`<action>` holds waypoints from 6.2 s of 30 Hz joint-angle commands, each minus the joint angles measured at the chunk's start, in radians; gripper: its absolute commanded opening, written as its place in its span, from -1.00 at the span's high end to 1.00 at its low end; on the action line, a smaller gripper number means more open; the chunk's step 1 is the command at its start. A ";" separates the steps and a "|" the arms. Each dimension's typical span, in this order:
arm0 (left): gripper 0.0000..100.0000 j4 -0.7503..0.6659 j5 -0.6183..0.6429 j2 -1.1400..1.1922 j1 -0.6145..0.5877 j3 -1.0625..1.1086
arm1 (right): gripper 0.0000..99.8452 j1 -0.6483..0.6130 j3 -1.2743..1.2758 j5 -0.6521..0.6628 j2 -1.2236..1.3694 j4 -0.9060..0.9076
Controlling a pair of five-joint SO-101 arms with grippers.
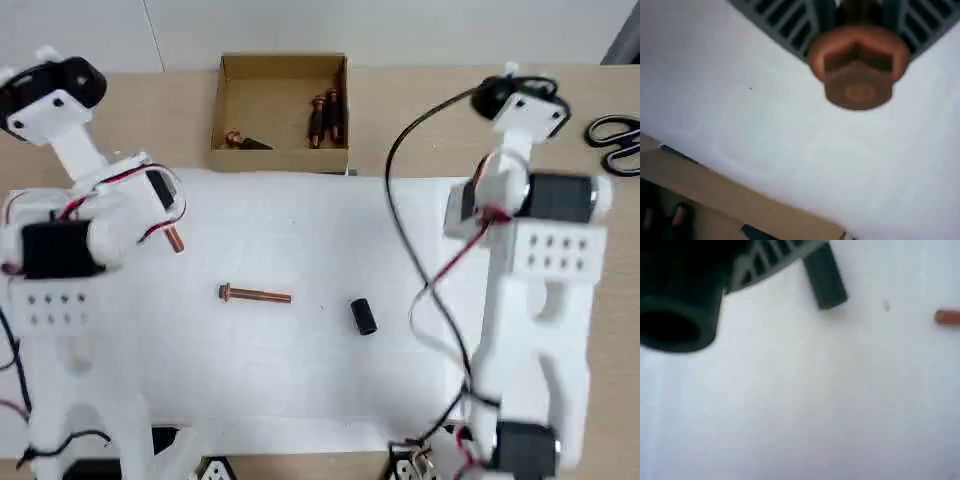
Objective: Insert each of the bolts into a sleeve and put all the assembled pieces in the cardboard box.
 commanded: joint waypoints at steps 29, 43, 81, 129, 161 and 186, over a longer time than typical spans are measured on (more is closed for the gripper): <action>0.99 -0.290 -0.098 -1.332 0.206 1.052 | 1.00 -0.377 1.171 0.000 -1.165 -0.565; 0.99 -0.698 -0.109 -1.335 0.178 1.280 | 1.00 -0.642 1.679 0.043 -1.472 -0.997; 0.99 -0.853 0.141 -1.335 0.488 1.340 | 0.99 -0.823 1.757 0.130 -1.480 -1.147; 0.99 -0.804 -0.018 -1.333 0.555 1.415 | 0.99 -0.823 1.755 0.130 -1.481 -1.153; 0.98 -0.442 -0.110 -1.333 0.667 1.423 | 0.99 -0.819 1.680 0.206 -1.481 -1.155; 0.60 -0.491 -0.325 -1.333 0.491 1.455 | 0.99 -0.820 1.718 0.207 -1.481 -1.155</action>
